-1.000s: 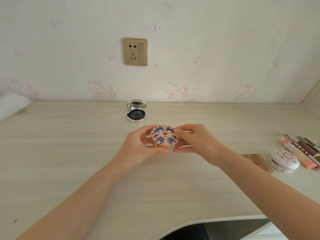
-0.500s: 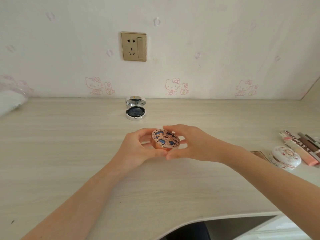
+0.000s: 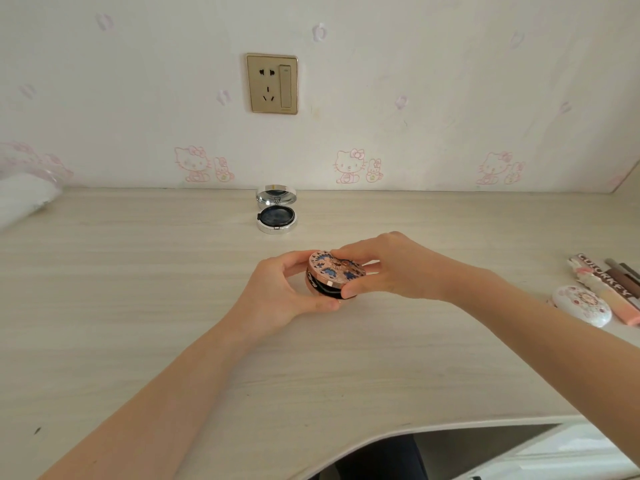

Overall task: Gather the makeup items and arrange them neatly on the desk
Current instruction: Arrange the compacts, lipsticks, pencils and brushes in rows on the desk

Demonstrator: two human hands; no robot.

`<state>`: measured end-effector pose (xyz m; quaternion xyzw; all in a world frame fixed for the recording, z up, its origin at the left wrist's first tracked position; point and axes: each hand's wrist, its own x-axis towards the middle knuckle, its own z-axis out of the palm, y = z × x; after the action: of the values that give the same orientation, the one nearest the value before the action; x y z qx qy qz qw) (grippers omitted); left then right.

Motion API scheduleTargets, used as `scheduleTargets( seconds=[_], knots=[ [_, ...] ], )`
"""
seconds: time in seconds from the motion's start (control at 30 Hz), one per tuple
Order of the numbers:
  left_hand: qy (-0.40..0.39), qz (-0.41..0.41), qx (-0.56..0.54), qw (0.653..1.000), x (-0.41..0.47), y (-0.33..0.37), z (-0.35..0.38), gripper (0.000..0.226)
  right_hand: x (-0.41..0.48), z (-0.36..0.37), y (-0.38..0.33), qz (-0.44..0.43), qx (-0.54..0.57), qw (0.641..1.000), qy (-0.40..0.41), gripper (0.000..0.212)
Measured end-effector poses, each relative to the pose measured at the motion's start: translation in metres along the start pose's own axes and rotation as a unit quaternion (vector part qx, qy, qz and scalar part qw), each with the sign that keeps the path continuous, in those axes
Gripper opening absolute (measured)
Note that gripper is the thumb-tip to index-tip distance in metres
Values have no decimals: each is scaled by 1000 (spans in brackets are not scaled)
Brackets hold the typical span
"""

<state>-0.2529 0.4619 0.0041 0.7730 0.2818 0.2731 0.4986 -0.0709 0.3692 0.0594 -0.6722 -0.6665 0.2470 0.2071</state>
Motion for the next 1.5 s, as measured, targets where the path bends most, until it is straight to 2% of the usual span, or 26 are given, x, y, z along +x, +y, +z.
scheduleTargets(
  seconds=[0.07, 0.2, 0.37, 0.6, 0.77, 0.87, 1.07, 1.27, 1.5],
  knots=[
    [-1, -5, 17, 1000, 0, -3, 1, 72, 1, 1, 1, 0, 1, 1000, -5, 55],
    [7, -18, 82, 996, -1, -9, 5, 100, 3, 6, 8, 1, 1, 1000, -10, 55],
    [7, -16, 122, 992, -2, -15, 8, 107, 5, 12, 12, 6, 1, 1000, -18, 55],
    [4, -16, 137, 990, -1, -21, 7, 105, 10, 17, 13, 2, 10, 1000, -19, 53],
    [15, -8, 148, 989, -1, -20, 5, 89, 11, 19, 15, 6, -4, 1000, -14, 55],
    [29, -10, 150, 988, -2, -21, 5, 90, 9, 19, 16, 18, -39, 999, 2, 59],
    [48, -19, 156, 986, -2, -21, 7, 94, 7, 23, 24, -10, -64, 998, 13, 54],
    [65, -30, 165, 984, -3, -21, 8, 98, 12, 16, 23, -16, -75, 997, -9, 44],
    [71, -25, 153, 985, -3, -22, 7, 96, 22, -1, 13, 19, -22, 998, -57, 28]
  ],
)
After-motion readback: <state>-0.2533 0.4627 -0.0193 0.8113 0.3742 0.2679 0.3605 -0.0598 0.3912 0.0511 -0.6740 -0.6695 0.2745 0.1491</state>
